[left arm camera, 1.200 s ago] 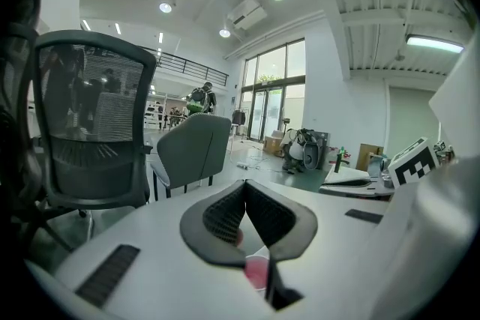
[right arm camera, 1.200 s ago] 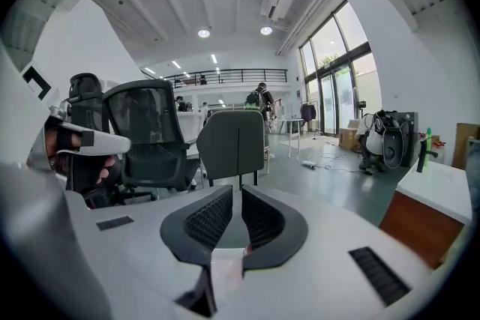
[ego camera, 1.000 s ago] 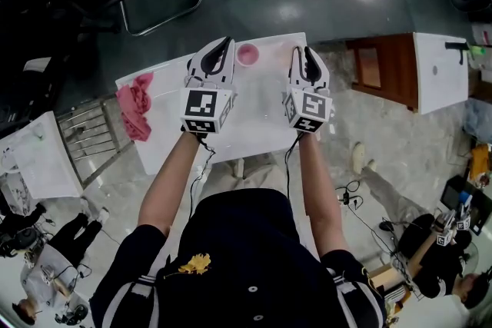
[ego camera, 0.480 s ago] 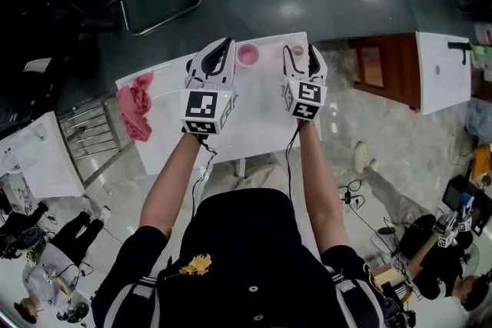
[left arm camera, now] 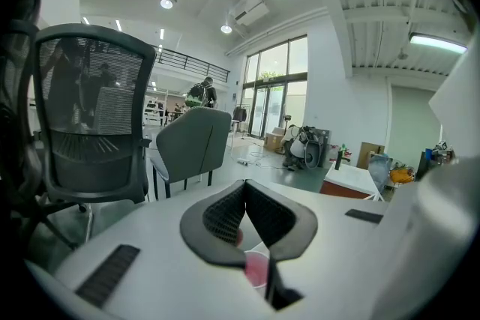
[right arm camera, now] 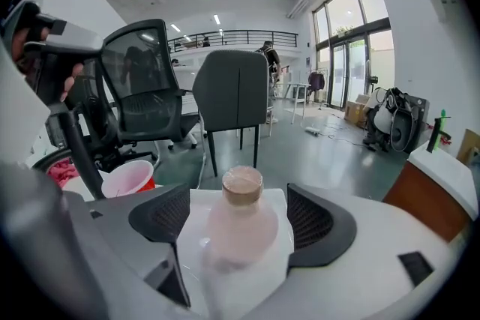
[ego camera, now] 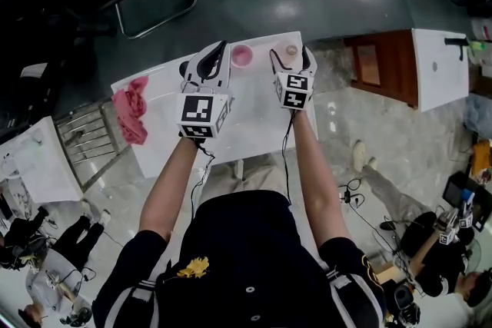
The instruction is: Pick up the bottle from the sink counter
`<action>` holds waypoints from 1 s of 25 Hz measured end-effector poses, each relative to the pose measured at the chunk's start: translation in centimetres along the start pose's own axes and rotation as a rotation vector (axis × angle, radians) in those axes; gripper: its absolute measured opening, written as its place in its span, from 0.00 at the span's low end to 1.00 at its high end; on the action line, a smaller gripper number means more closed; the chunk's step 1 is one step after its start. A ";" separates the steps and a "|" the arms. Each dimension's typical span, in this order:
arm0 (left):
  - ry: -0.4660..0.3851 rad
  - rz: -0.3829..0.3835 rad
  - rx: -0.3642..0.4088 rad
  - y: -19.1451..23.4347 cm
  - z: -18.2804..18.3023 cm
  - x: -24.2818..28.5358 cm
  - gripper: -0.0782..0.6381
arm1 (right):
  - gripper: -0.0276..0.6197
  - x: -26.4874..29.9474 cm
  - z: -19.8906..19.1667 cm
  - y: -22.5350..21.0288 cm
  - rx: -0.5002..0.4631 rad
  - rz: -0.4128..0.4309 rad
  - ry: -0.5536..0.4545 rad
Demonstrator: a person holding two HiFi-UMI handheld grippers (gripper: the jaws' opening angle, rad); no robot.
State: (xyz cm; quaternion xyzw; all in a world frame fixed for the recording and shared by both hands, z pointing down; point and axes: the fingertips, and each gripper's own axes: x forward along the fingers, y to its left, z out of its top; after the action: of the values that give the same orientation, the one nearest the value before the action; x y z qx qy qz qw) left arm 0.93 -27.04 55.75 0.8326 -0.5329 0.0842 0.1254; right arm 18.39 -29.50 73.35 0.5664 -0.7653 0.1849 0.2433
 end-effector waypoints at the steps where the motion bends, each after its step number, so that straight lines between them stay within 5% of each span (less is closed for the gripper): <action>1: 0.000 -0.002 -0.001 -0.1 -0.1 0.0 0.13 | 0.66 0.3 -0.4 0.0 0.002 0.003 0.007; 25: -0.003 -0.034 -0.023 -0.8 -0.8 -0.1 0.13 | 0.75 5.7 -2.6 -0.2 -0.020 -0.008 0.037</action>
State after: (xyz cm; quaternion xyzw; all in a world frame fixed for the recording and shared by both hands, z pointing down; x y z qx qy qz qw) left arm 1.57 -26.41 56.38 0.8403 -0.5196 0.0745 0.1354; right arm 17.68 -32.52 78.78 0.5635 -0.7602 0.1868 0.2640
